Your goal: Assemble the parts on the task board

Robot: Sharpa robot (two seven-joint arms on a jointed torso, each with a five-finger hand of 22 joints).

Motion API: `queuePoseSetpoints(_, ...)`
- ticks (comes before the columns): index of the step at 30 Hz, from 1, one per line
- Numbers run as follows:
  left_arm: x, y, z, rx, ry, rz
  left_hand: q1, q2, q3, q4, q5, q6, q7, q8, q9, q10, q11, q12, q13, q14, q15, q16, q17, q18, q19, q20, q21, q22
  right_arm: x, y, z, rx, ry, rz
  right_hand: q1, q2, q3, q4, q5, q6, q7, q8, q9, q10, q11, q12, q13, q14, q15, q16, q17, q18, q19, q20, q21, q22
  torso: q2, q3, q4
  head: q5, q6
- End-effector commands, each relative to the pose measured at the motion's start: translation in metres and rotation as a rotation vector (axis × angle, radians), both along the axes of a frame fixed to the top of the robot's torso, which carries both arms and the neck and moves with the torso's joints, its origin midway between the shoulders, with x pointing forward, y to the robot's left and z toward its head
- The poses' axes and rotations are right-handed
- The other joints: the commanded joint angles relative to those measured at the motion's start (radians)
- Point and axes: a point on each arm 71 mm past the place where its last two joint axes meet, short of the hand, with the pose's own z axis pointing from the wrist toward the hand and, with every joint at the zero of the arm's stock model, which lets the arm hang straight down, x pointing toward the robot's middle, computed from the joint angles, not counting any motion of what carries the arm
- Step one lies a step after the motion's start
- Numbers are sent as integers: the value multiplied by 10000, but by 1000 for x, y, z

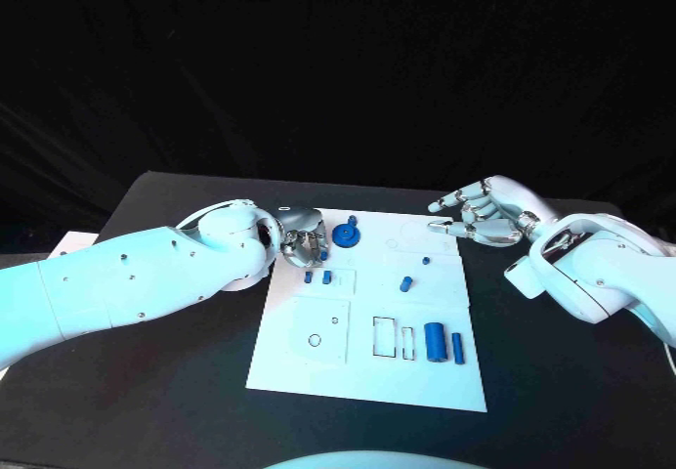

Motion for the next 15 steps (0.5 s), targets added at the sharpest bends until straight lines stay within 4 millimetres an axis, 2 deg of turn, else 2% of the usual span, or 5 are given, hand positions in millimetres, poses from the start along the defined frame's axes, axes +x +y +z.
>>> queuePoseSetpoints(1,0,1,-1,99,22,44,-111,19,4,26,-40,-84,11,-39,-20,-80,22,-49,-14,405,92,-53,-14,-120,317,89,-71,956,0,1,-1,-84,10,117,74,56,-47,-50,63,96,8,-42,13,19,-24,6,-19,699,-71,-76,1033,-34,-57,-1,-73,1016,1,-3,5,1,0)
queuePoseSetpoints(5,1,3,1,-32,-146,78,-97,8,29,6,-38,-164,63,-37,-78,-159,65,-47,-39,401,128,-47,-24,-115,311,121,-103,940,1,-1,-2,-180,97,98,127,79,-33,-85,71,91,7,-51,12,-173,-28,-366,-263,683,-74,-121,972,-21,-98,-3,-105,967,-2,-7,-4,2,11)
queuePoseSetpoints(9,1,7,4,-407,-358,169,-57,14,68,-24,-31,-207,58,-35,-113,-189,71,-41,-51,391,140,-62,-64,-100,293,135,-175,899,2,-3,-3,-553,-4,109,342,197,81,-170,66,131,2,-64,21,-1461,-68,-3276,-2279,603,-100,-366,667,47,-312,-36,-287,709,-4,-9,-13,-22,18)
queuePoseSetpoints(10,2,11,5,-746,-381,282,-21,18,109,-50,-27,-267,28,-40,-147,-207,61,-37,-62,383,137,-71,-89,-86,277,142,-235,866,2,-3,-3,-789,-108,126,499,230,193,-213,80,197,-31,-54,32,-2172,-83,-5092,-3588,528,-129,-611,350,88,-447,-54,-404,543,-4,-4,-15,-25,13)
queuePoseSetpoints(15,4,27,11,-2195,-148,872,31,-16,220,-120,-23,-458,-44,-33,-265,-428,50,-19,-154,368,121,-44,-39,47,87,158,-880,491,3,-6,-5,-1676,-383,188,806,85,627,-163,76,463,-14,-72,47,-2281,-68,-7260,-5643,442,-136,-1094,-226,160,-660,-92,-644,240,-5,1,-4,-69,29)
